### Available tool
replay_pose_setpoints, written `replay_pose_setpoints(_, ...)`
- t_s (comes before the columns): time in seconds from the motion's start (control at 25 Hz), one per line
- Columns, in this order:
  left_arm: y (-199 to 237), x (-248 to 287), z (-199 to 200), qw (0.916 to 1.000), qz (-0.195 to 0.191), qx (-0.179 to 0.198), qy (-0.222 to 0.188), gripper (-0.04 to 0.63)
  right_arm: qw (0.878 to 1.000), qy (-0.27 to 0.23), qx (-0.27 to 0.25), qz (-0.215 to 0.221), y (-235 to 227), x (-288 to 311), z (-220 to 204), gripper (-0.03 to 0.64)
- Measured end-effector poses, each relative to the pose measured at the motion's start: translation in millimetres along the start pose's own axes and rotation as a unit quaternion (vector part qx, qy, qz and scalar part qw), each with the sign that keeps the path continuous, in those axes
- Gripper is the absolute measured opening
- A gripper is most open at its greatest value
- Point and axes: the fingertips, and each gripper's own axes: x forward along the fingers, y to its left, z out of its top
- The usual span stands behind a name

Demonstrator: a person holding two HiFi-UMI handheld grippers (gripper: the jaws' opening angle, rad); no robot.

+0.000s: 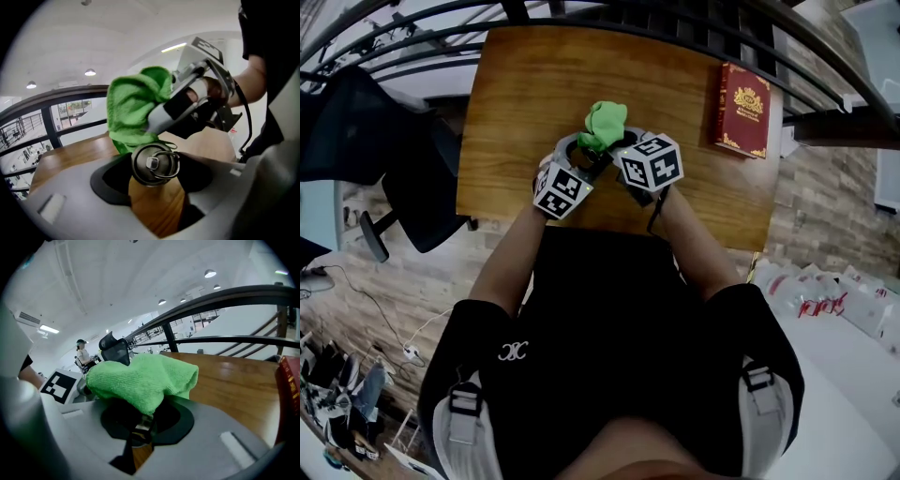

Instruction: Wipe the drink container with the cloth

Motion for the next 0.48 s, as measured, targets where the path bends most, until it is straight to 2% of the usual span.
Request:
replay_pose_setpoints(0.32,-4,0,-3,0.9999,0.006,0.01,0.011,0.324,0.999,0.046,0.015,-0.014,-19,16,-6,0.051)
replay_pose_setpoints(0.48,-9,3,-1,0.9995,0.005,0.03,0.011,0.324,0.997,0.07,0.007,-0.019,-32,20,-13,0.051)
